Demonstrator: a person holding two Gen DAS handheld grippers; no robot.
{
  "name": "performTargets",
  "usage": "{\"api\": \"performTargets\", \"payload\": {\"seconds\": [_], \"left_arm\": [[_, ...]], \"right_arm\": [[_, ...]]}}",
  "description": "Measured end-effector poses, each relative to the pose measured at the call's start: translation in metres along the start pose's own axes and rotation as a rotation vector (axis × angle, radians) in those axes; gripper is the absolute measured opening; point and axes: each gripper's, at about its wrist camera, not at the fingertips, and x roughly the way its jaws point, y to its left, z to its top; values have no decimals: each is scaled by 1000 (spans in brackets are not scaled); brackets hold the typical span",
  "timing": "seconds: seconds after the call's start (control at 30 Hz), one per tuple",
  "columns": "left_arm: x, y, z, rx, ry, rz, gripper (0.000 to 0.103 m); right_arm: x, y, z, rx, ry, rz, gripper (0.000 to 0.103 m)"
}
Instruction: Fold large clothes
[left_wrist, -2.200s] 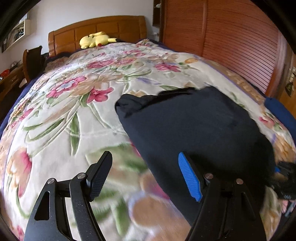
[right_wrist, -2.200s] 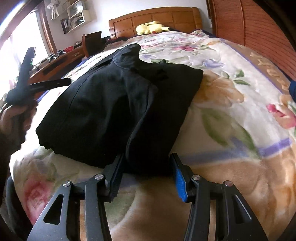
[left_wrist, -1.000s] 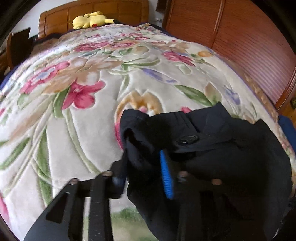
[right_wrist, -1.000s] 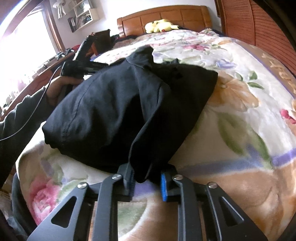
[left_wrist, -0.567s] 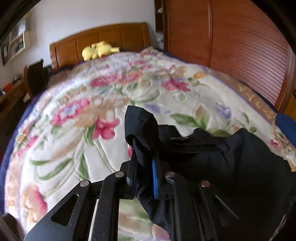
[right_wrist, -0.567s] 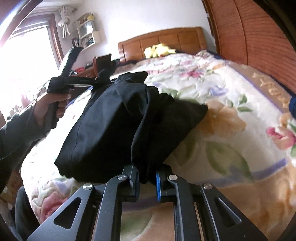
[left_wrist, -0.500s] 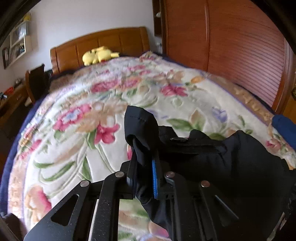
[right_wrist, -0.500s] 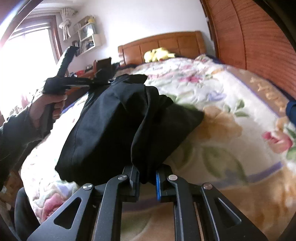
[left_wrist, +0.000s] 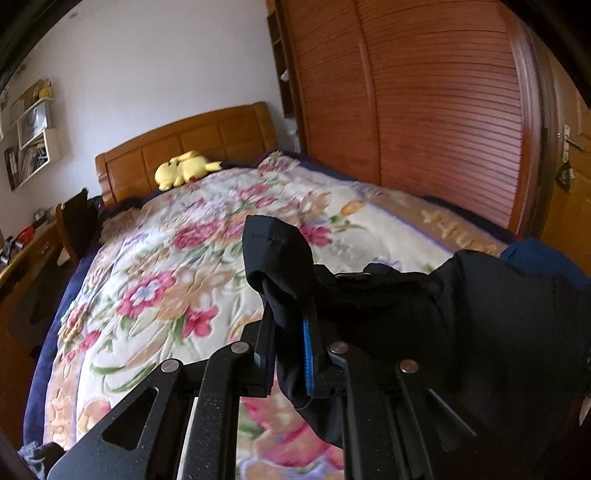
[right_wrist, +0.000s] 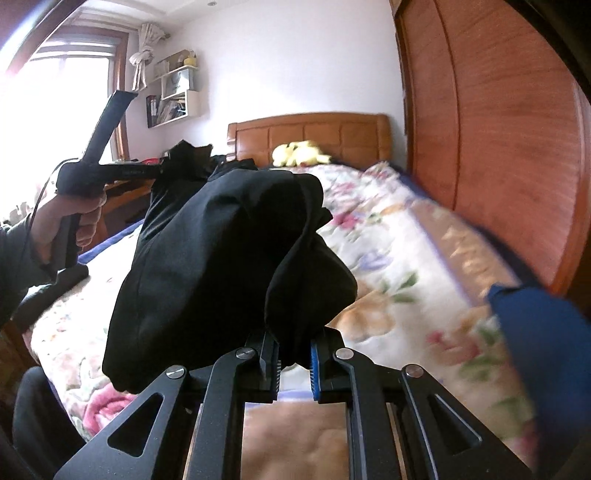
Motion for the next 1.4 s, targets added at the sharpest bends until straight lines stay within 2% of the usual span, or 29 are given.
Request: {"api": "performTargets", "payload": {"seconds": [0.13, 0.23, 0.47, 0.7, 0.83, 0.9, 0.97, 1.03, 1.1, 1.13, 1.17, 1.27, 1.4], "left_arm": [[-1, -35, 21, 15, -34, -34, 12], [0, -70, 39, 34, -69, -76, 12], [7, -175, 72, 81, -141, -213, 12], [16, -287, 106, 148, -182, -329, 12], [34, -343, 108, 180, -143, -368, 13], [53, -368, 95, 207, -78, -384, 14], [69, -383, 81, 223, -24, -391, 14], [72, -389, 66, 239, -36, -397, 14], [68, -390, 58, 253, -56, -396, 27], [66, -387, 55, 260, -58, -406, 34], [64, -383, 53, 261, -56, -412, 36], [61, -372, 51, 242, -16, -477, 37], [53, -354, 37, 237, -11, -521, 40]], "right_arm": [[-39, -21, 10, -19, -16, -43, 12], [-67, -51, 17, -21, -27, -103, 12], [-144, -120, 22, -24, -64, -293, 12], [-202, -182, 4, 9, -41, -472, 12], [-218, -214, -21, 94, -2, -527, 12], [-216, -232, -40, 158, 66, -514, 12], [-209, -242, -61, 194, 117, -523, 12], [-206, -239, -79, 195, 149, -554, 13], [-209, -235, -89, 205, 154, -587, 18], [-210, -233, -91, 211, 156, -597, 24], [-209, -232, -90, 216, 160, -627, 29], [-200, -230, -71, 221, 150, -683, 40], [-232, -213, -66, 216, 69, -752, 51]]}}
